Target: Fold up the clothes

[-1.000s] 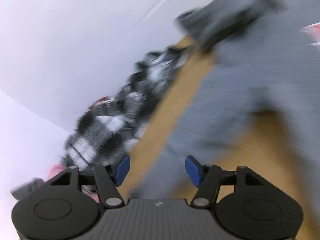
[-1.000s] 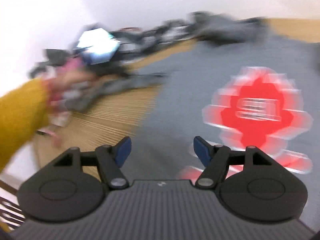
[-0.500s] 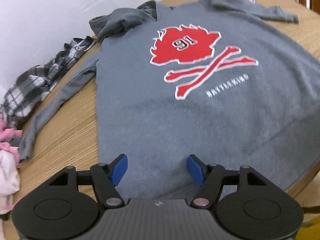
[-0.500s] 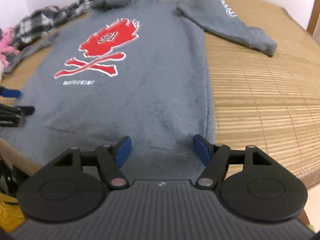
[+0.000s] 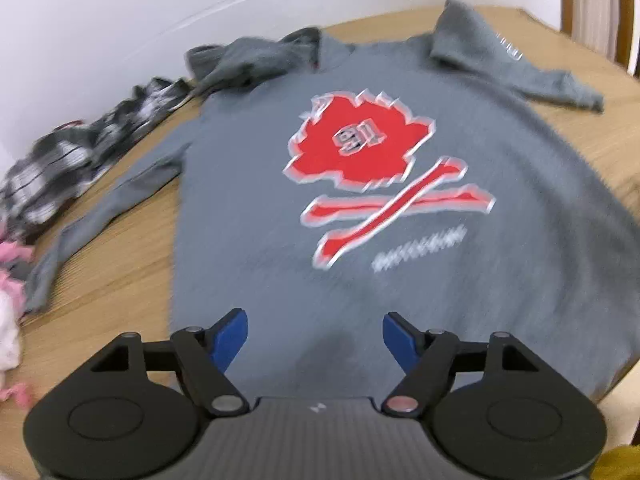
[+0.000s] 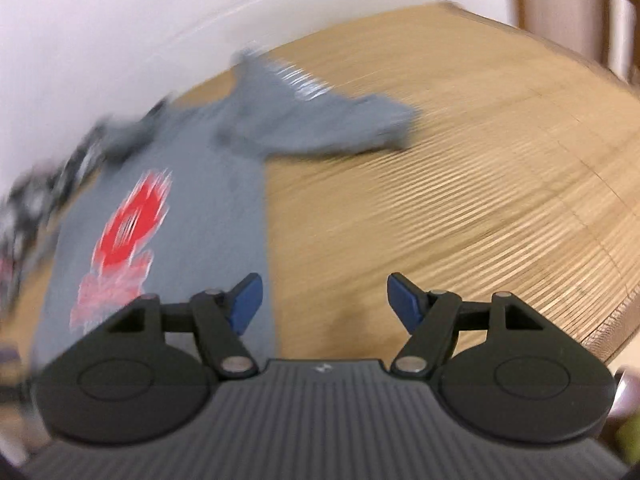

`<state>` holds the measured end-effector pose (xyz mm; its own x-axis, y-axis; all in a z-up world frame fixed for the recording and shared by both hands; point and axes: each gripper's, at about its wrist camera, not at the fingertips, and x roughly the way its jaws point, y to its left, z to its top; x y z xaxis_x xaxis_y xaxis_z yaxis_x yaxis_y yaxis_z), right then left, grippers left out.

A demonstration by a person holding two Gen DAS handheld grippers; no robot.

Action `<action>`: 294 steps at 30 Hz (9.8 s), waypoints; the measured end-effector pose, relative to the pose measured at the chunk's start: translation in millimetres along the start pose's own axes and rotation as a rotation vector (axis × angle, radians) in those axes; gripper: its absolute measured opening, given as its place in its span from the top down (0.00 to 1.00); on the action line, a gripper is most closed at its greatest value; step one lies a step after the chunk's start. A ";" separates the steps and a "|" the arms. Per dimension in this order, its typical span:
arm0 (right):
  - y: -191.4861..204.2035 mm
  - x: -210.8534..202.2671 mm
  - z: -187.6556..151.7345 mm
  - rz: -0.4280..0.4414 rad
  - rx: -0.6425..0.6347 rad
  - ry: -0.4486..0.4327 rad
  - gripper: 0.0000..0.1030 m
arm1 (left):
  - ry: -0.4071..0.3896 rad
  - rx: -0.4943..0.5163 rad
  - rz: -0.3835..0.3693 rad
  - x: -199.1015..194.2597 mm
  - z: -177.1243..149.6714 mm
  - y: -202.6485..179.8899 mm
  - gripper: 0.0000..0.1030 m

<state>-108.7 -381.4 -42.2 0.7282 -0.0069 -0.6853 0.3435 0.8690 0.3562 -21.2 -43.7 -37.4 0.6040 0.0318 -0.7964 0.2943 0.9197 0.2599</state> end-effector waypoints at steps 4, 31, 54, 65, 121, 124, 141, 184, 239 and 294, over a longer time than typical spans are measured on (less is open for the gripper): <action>-14.1 20.0 30.8 -0.049 0.004 -0.033 0.31 | 0.025 -0.023 -0.037 11.4 29.8 -21.8 0.26; -154.0 86.3 269.4 -0.214 -0.007 -0.300 0.85 | 0.255 -0.204 0.008 67.4 123.4 -146.2 0.25; -1.6 123.2 166.0 0.227 -0.323 0.109 0.67 | 0.193 -0.240 0.074 38.2 110.7 -106.3 0.23; 120.1 50.3 16.9 0.468 -0.694 0.362 0.67 | 0.219 -0.286 0.325 -17.0 -18.4 49.0 0.23; 338.8 58.6 -85.6 -0.111 -0.546 0.171 0.53 | 0.056 -0.112 -0.236 29.2 -21.1 280.0 0.22; 270.7 39.9 -68.5 -0.258 -0.441 0.133 0.53 | 0.059 -0.055 -0.261 18.7 -22.6 247.4 0.22; 241.2 72.9 23.5 0.183 -0.778 0.126 0.52 | 0.102 -0.195 -0.001 -19.1 -25.3 121.6 0.22; 196.1 263.2 233.8 -0.384 -0.439 -0.096 0.53 | -0.199 0.083 0.238 212.7 274.1 144.4 0.15; 111.7 16.0 92.3 0.028 -0.569 0.023 0.31 | 0.250 0.136 0.432 52.5 -27.1 125.1 0.13; -120.5 85.1 165.3 -0.594 -0.074 0.036 0.29 | 0.102 0.072 0.253 97.7 55.7 27.3 0.10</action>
<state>9.9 -568.4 -38.5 0.4032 -0.4865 -0.7751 0.6422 0.7538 -0.1391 87.1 -37.3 -77.8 0.5880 0.2995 -0.7514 0.1976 0.8476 0.4925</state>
